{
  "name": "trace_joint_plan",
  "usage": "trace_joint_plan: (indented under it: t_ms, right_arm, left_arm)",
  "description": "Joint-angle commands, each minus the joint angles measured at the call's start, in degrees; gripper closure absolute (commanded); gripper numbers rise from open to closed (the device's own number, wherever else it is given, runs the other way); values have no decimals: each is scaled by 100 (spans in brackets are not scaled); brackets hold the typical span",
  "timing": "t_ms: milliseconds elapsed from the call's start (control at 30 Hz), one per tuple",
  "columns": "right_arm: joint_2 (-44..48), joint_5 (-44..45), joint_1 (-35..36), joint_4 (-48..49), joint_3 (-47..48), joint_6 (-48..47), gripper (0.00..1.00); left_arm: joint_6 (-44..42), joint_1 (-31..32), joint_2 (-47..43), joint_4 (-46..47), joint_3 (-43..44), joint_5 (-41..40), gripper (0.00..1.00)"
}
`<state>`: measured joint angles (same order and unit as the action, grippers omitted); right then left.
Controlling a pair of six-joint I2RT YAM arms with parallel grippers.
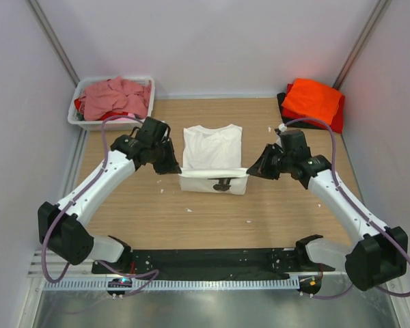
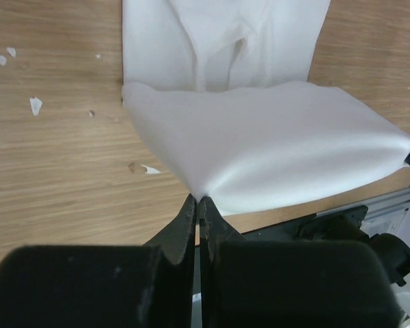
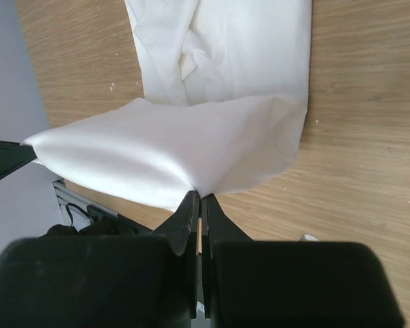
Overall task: Fold and stack the t-shirts
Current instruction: Fold the tshirt, then neatly place the folded tshirt to the corner
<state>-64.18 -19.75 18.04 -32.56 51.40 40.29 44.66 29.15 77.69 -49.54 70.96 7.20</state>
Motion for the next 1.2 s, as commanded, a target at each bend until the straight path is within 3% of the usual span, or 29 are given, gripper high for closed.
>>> trace_joint_plan:
  t_ms: [0, 133, 167, 233, 267, 300, 333, 367, 400, 433, 500, 667, 733, 933, 1167]
  right_arm:
    - [-392, 121, -99, 30, 537, -338, 99]
    - [-1419, -64, -441, 83, 1676, -531, 99]
    - [-2039, -90, -625, 91, 1976, -549, 99]
    - [-2771, -126, -758, 214, 3044, -549, 99]
    - [-3776, -161, -845, 188, 3522, -549, 93]
    - [-4273, -239, -855, 197, 4022, -627, 67]
    - [-4931, -101, -855, 14, 5306, -680, 28]
    - [-5964, -195, -881, -614, 6033, -829, 22]
    - [-6444, -301, -881, -742, 6623, -900, 18]
    - [-6762, -188, -881, -1004, 7551, -909, 11]
    - [-6906, 85, -890, -1324, 7780, -953, 9]
    - [-5449, 358, -951, 213, 5437, -980, 5]
    - [-4984, 209, -1030, 581, 4709, -988, 5]
    - [-4893, -265, -1057, 1076, 3800, -1067, 3]
    - [-5490, -565, -1049, 1594, 3544, -1032, 4]
  left_arm:
    - [-414, -242, 376, -249, 619, 106, 100]
    - [-660, -620, 1334, -486, 1690, 386, 100]
    - [-800, -829, 1606, -565, 2041, 492, 100]
    - [-941, -1041, 2738, -732, 3270, 545, 97]
    - [-1055, -1260, 3291, -1011, 3789, 676, 87]
    - [-1143, -1367, 3827, -1170, 4342, 860, 76]
    - [-1205, -1463, 5033, -1355, 5835, 1132, 64]
    - [-1180, -1656, 5620, -1835, 6599, 1517, 49]
    - [-1075, -1736, 6165, -2066, 7511, 1643, 47]
    - [-926, -1841, 6562, -1860, 7572, 1983, 44]
    - [-679, -1974, 6505, -1190, 7188, 2155, 37]
    - [-740, -1948, 5303, -145, 5353, 1707, 35]
    - [-880, -1939, 5125, -205, 5148, 1609, 36]
    - [-1117, -1904, 4738, -73, 4331, 1486, 36]
    - [-1311, -1825, 4764, -21, 3890, 1162, 38]
